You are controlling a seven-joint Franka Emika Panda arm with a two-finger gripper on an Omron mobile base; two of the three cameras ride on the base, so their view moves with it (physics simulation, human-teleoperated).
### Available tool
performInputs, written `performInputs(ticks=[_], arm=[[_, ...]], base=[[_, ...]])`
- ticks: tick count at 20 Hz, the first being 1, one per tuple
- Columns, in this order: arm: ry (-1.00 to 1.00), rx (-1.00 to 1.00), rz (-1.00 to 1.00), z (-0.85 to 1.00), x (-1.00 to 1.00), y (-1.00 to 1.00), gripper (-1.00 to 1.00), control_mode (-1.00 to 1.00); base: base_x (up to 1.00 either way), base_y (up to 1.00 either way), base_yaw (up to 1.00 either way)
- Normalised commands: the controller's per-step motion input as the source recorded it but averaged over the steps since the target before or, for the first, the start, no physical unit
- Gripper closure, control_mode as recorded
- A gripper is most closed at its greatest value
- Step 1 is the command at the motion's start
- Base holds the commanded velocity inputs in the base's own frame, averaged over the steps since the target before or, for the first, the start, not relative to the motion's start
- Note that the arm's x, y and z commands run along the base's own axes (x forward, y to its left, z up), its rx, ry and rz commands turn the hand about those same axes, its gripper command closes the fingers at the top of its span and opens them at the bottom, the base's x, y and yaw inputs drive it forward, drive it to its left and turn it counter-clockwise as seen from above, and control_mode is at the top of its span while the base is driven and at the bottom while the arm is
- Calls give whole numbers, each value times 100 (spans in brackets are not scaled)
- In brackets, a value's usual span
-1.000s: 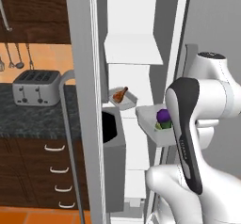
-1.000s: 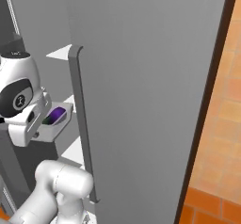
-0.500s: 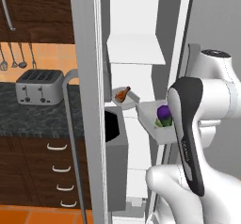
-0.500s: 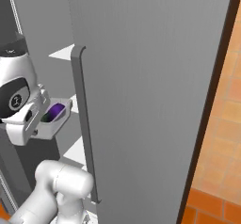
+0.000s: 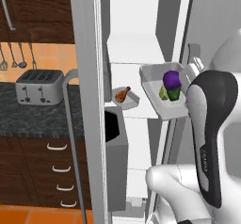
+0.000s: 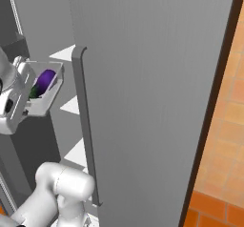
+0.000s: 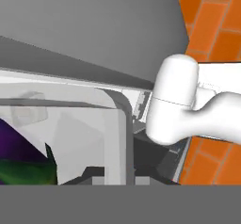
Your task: Take the meat container that has the chicken drumstick and place it on the second highest rack of the freezer. Then take the vegetable container that has the lemon wedge and eggplant and place it on the highest rack of the freezer.
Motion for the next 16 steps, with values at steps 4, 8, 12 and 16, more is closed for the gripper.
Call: performInputs(ticks=[4,8,12,16], arm=[[-21,-1,0,26,26,2,100,-100],[-22,0,0,31,33,0,100,-100],[-4,0,0,48,50,0,100,-100],[0,2,0,25,80,0,100,-100]], base=[[0,0,0],[0,0,0],[0,0,0],[0,0,0]])
